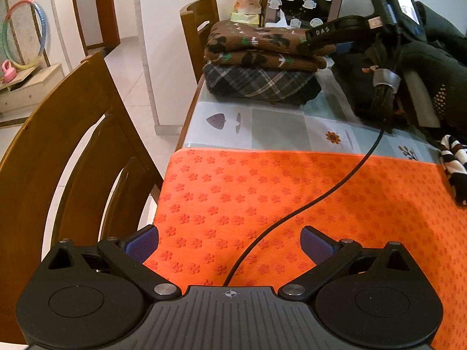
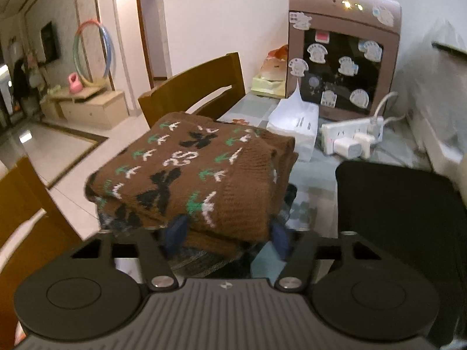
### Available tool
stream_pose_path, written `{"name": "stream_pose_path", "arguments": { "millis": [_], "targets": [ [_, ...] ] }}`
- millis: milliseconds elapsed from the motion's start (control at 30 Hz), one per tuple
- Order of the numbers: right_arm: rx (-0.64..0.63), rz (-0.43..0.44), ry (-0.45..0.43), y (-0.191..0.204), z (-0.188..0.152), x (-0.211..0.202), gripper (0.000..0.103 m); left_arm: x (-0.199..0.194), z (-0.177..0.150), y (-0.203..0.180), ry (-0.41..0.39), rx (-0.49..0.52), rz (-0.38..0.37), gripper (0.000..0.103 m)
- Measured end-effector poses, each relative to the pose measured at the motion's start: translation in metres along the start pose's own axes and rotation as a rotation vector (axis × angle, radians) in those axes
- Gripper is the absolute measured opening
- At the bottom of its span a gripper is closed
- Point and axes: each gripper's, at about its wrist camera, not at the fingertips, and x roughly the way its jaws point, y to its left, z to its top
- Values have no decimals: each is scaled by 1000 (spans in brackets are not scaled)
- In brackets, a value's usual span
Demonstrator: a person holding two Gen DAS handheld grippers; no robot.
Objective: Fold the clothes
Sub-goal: 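Reach the right gripper to the brown knit vest on the stack and grasp it, then pull the brown vest off the stack onto the orange mat with the right gripper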
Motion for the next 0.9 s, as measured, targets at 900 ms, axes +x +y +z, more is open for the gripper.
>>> {"name": "stream_pose_path", "arguments": {
  "millis": [900],
  "targets": [
    [68,53,-244,13,-71,-345,8,-72,-22,2,-150,13,-36,102]
  ]
}}
